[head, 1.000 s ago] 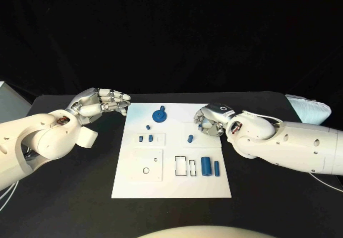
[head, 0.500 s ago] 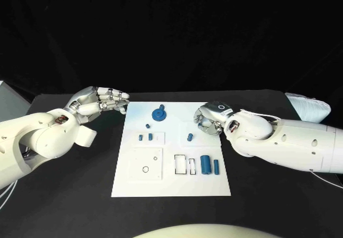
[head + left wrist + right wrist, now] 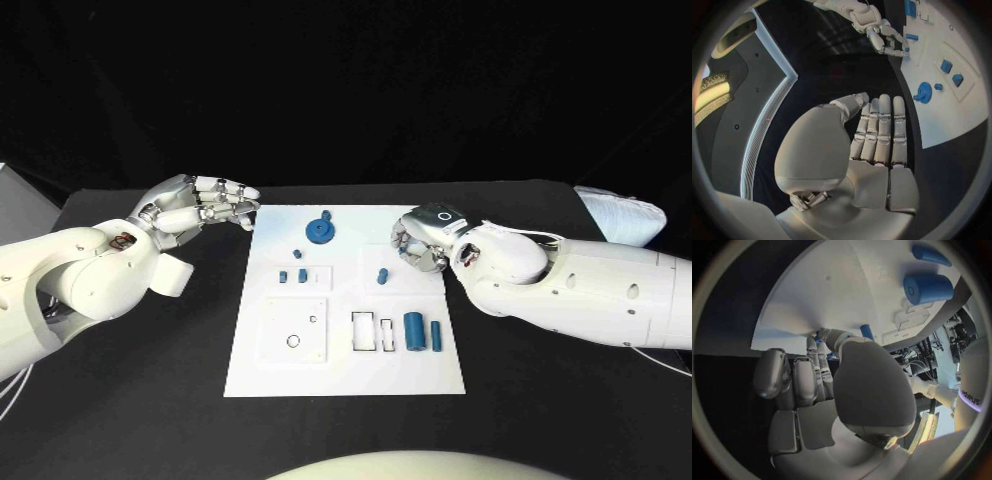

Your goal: Assemble the parts on the task board

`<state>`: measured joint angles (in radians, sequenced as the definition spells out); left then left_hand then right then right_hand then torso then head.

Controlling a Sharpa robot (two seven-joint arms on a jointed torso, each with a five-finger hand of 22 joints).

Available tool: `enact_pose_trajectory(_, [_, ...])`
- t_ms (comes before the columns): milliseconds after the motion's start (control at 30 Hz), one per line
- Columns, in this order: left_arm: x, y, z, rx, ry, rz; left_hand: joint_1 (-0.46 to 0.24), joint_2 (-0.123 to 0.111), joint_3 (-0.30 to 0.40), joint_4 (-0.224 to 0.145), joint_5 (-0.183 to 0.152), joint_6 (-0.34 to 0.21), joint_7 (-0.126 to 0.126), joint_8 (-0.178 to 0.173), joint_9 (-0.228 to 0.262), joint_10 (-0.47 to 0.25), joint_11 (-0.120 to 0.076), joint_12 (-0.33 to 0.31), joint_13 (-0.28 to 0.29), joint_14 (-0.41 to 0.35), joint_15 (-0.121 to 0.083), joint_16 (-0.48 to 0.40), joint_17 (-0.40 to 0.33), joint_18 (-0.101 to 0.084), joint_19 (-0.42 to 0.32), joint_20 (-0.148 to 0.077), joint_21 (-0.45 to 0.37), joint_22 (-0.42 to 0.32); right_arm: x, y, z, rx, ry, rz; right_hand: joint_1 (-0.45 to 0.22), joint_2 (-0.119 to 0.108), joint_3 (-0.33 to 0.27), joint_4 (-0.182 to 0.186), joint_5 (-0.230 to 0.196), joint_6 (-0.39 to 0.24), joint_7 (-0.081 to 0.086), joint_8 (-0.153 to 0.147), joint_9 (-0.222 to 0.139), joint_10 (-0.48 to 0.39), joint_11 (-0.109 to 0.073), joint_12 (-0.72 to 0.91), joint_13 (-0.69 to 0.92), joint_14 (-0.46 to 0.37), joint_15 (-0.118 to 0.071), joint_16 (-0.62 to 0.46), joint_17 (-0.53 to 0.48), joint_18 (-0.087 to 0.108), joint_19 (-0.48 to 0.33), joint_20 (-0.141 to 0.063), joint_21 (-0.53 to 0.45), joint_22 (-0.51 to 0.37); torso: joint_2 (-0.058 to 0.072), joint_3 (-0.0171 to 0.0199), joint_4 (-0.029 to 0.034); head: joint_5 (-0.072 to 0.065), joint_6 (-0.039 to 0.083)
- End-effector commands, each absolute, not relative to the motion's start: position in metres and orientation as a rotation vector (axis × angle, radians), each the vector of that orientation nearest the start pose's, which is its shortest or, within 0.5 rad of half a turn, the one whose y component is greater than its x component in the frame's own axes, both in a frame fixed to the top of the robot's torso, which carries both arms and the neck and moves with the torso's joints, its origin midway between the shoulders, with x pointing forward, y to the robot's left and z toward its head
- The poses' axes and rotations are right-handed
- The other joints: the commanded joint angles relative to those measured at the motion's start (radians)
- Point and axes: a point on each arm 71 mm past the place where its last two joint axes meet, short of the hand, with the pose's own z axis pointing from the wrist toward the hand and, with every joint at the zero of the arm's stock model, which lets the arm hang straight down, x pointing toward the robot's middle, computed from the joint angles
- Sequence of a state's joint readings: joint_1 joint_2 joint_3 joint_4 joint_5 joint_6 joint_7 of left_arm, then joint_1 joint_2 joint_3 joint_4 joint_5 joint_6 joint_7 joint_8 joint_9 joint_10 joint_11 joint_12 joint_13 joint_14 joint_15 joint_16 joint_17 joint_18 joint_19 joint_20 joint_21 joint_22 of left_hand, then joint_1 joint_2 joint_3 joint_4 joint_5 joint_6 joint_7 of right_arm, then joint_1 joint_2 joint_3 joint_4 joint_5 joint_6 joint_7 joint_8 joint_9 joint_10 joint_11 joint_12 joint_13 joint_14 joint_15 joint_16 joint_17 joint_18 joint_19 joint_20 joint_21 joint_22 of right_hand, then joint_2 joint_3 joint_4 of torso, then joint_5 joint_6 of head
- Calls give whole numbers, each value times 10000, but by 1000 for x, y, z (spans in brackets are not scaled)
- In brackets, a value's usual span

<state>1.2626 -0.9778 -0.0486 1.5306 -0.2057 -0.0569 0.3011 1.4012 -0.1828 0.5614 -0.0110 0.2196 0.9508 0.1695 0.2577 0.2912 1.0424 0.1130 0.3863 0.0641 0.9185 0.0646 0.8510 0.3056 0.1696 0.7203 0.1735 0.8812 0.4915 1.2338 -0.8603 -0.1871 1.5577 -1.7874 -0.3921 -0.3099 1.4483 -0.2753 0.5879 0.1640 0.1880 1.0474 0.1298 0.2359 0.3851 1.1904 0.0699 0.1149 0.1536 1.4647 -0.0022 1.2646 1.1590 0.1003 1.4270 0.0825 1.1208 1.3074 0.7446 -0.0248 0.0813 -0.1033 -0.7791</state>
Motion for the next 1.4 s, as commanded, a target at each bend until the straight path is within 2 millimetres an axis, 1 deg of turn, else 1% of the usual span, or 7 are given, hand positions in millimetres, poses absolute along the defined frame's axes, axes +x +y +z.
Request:
enact_pose_trajectory(33, [485, 255, -152, -8402, 16182, -15648, -4, 91, -59, -10, -14, -1, 58, -38, 14, 27, 57, -50, 5, 59, 3, -51, 2, 122, 98, 4, -49, -12, 466, -214, -222, -3824, 16632, 2687, -65, 21, 80, -36, 41, 100, 7, 63, 11, 70, 10, -13, 10, 114, -60, 32, 26, -166, 81, 2, 51, 446, -2, -5, 6, -9, -17])
enact_pose_trajectory(333, [485, 256, -153, -8420, 16188, -15602, 0, 97, -59, -10, -14, 0, 60, -40, 15, 28, 59, -65, 6, 61, 3, -56, 3, 123, 104, 4, -54, -15, 466, -212, -222, -3873, 16532, 2662, -143, 12, 139, -47, 82, 155, -8, 84, 20, 139, -3, -16, -1, 129, -71, 70, 68, -184, 116, -3, 145, 502, 1, -8, 1, -11, -16])
enact_pose_trajectory(433, [485, 256, -153, -8424, 16195, -15595, 0, 97, -59, -10, -14, 0, 60, -40, 15, 28, 59, -65, 6, 61, 3, -56, 3, 123, 104, 4, -54, -15, 466, -212, -221, -3751, 16403, 2780, -7, 233, 345, -272, 99, 439, -94, 249, 105, 466, -113, 61, 38, 227, -169, 252, 283, -258, 281, -76, 591, 738, 0, -7, 2, -12, -17])
enact_pose_trajectory(500, [485, 256, -153, -8425, 16204, -15596, 2, 105, -59, -8, -12, -1, 63, -44, 15, 30, 61, -80, 7, 63, 4, -61, 4, 123, 111, 4, -59, -19, 466, -212, -220, -3649, 16324, 2866, 14, 365, 467, -378, -39, 503, -118, 300, 145, 586, -151, 59, 53, 264, -209, 326, 370, -300, 362, -112, 816, 860, -4, -5, 2, -13, -18])
enact_pose_trajectory(533, [485, 256, -153, -8424, 16209, -15598, 2, 105, -59, -8, -12, -1, 63, -44, 15, 30, 61, -80, 7, 63, 4, -61, 4, 123, 111, 4, -59, -19, 465, -212, -220, -3582, 16287, 2913, 25, 474, 579, -491, -114, 589, -157, 371, 196, 768, -215, 98, 88, 302, -265, 409, 465, -357, 462, -133, 1120, 1018, -5, -4, 4, -15, -19])
enact_pose_trajectory(600, [485, 256, -153, -8426, 16212, -15597, 2, 105, -59, -8, -12, -1, 63, -44, 15, 30, 61, -80, 7, 63, 4, -61, 4, 123, 111, 4, -59, -19, 465, -212, -219, -3504, 16238, 2959, -32, 504, 635, -573, -169, 622, -182, 412, 234, 880, -252, 107, 116, 288, -298, 360, 391, -369, 487, -153, 1191, 1064, -3, -3, 6, -14, -24])
enact_pose_trajectory(1400, [486, 258, -154, -8470, 16231, -15533, 13, 117, -60, -12, -9, -4, 65, -54, 16, 35, 64, -126, 10, 65, 7, -79, 5, 123, 124, 3, -77, -30, 461, -213, -213, -2460, 15998, 3615, -103, 549, 760, -746, -309, 642, -213, 458, 289, 995, -291, 80, 154, 257, -350, 288, 304, -396, 538, -181, 1344, 1156, -3, -5, -2, 15, -14])
